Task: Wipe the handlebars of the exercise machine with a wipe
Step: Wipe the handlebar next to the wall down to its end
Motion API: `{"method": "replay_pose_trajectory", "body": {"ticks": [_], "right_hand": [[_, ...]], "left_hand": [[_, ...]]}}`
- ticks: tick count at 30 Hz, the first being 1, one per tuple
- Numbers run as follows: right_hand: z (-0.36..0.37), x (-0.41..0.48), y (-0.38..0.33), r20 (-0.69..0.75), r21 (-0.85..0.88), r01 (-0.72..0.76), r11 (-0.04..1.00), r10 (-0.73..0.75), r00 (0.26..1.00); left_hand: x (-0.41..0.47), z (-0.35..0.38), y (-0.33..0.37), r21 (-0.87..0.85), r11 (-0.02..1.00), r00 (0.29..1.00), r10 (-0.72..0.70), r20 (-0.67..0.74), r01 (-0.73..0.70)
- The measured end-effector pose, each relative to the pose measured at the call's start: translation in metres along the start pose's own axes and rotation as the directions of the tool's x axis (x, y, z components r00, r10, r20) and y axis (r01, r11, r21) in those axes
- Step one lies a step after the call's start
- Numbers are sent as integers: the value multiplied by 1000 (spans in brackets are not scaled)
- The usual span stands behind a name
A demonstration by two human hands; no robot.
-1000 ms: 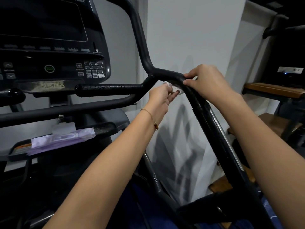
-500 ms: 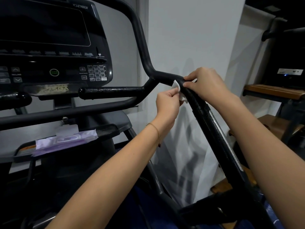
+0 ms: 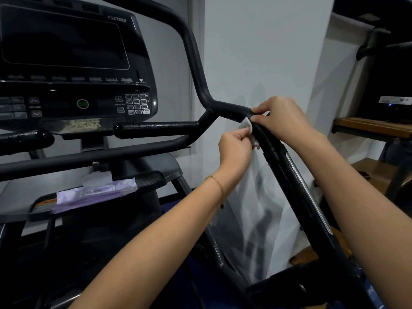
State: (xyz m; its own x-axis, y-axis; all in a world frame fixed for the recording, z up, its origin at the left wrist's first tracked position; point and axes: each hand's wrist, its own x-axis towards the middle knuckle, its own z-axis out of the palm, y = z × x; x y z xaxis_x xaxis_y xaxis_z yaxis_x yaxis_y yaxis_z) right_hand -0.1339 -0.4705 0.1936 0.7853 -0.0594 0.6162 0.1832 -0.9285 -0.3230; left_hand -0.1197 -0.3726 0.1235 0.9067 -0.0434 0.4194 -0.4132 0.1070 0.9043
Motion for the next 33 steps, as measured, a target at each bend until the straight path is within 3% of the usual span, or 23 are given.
{"method": "replay_pose_trajectory", "body": {"ticks": [5, 9, 12, 14, 18, 24, 27, 29, 31, 32, 33], "right_hand": [[-2, 3, 0, 25, 42, -41, 998, 40, 999], [-11, 2, 1, 83, 69, -21, 997, 15, 996], [-19, -10, 8, -39, 322, -27, 946, 41, 998], [-22, -24, 9, -161, 545, -8, 838, 115, 980], [-17, -44, -1, -139, 704, 13, 710, 119, 983], [-17, -35, 3, -181, 658, 73, 749, 63, 982], [-17, -28, 16, -263, 382, 90, 920, 15, 965], [-13, -24, 21, -211, 205, 81, 975, -37, 977], [-6, -24, 23, -101, 104, 123, 987, -113, 989], [-4, -25, 25, -61, 61, 147, 987, -143, 988], [-3, -28, 28, -35, 24, 174, 985, -173, 984]], "left_hand": [[-4, 0, 0, 34, 999, 1000, -7, -4, 8], [-15, -17, 16, 32, 999, 989, -46, 139, 42], [-4, -41, 37, -29, 999, 994, -22, 105, 25], [4, -50, 48, -71, 997, 996, -5, 94, 12], [4, -41, 58, -100, 995, 988, 46, 146, -32], [10, -24, 70, -195, 980, 961, 16, 278, 40], [26, -26, 63, 22, 998, 965, 51, 256, -58], [41, -29, 50, 378, 883, 956, 216, 199, -278], [49, -28, 42, 685, 571, 892, 305, 335, -453], [52, -28, 40, 740, 444, 861, 315, 399, -505], [54, -28, 40, 748, 393, 842, 325, 431, -535]]}}
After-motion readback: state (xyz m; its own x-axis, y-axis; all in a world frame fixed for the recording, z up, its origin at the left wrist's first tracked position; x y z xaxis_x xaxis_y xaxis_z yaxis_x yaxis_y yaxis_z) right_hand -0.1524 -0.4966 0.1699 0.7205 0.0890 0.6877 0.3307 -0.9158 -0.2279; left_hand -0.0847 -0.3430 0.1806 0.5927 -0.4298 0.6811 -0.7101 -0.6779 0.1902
